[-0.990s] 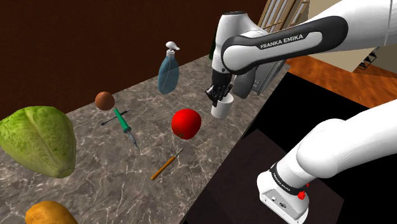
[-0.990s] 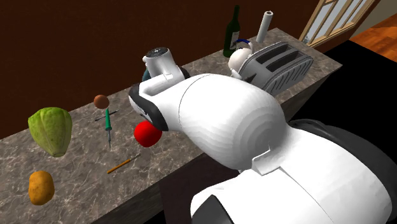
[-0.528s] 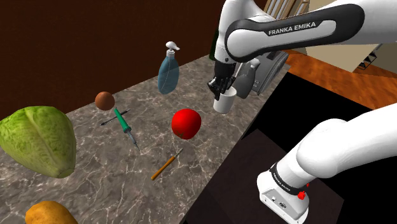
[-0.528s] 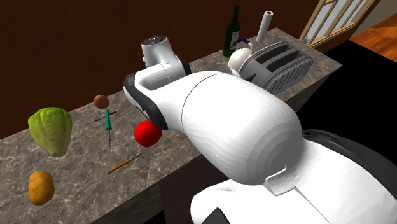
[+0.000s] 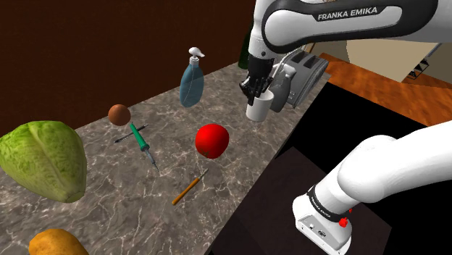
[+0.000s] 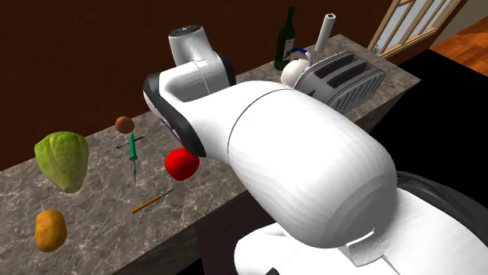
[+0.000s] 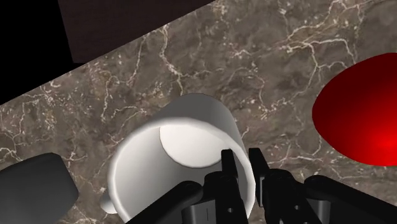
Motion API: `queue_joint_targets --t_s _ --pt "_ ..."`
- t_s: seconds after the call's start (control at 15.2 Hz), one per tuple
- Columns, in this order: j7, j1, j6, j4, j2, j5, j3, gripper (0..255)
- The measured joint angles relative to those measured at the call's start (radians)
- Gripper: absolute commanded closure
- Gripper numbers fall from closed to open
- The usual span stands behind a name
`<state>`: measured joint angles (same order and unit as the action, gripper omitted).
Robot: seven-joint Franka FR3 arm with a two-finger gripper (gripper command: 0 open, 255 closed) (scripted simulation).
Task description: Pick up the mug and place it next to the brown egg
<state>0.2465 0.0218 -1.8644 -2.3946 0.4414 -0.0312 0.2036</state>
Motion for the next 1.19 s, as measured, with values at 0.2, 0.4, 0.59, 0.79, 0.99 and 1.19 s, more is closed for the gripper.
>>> queue_joint_targets --t_s 0.2,0.4,0.59,0.79,0.99,1.19 --pt "-0.002 0.000 0.041 0.034 0.007 0.000 -0.002 255" --pt "-0.003 0.001 0.086 0.075 0.011 0.001 -0.005 255" --pt "-0.003 0.000 0.126 0.107 0.019 0.000 -0.006 255" --pt "0.004 0.000 0.154 0.151 0.004 0.001 0.000 255" --pt "0.047 -0.005 0.149 0.236 -0.088 0.003 0.032 255" --pt "0.097 -0.012 0.138 0.328 -0.195 0.015 0.067 255"
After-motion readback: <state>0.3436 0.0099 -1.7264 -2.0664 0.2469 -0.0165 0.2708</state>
